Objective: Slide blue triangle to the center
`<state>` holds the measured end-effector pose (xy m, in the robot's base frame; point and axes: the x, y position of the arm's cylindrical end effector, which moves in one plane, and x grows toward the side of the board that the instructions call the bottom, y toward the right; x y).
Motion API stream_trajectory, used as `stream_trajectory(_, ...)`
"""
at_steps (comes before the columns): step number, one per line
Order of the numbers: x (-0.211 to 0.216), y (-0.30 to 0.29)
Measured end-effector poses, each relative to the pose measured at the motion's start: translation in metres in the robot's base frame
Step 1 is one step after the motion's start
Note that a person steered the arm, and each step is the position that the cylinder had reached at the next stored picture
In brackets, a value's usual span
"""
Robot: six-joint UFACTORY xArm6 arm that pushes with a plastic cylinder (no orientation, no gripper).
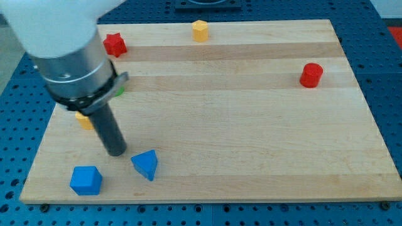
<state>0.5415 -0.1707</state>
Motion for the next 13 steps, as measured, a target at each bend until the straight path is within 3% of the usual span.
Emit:
stream_trajectory(2,0.048,0.001)
stream_trajectory(4,0.044,0.095)
stream_trajectory(6,-0.104,0.178)
stream_trajectory(7,-0.127,0.19)
stream_trajectory(8,-0.055,0.186)
stream_trajectory(9,0.035,0.133)
stream_trajectory(10,0.076,0.093)
stream_trajectory(11,0.064,0.063)
stream_trajectory(13,-0.08,0.112)
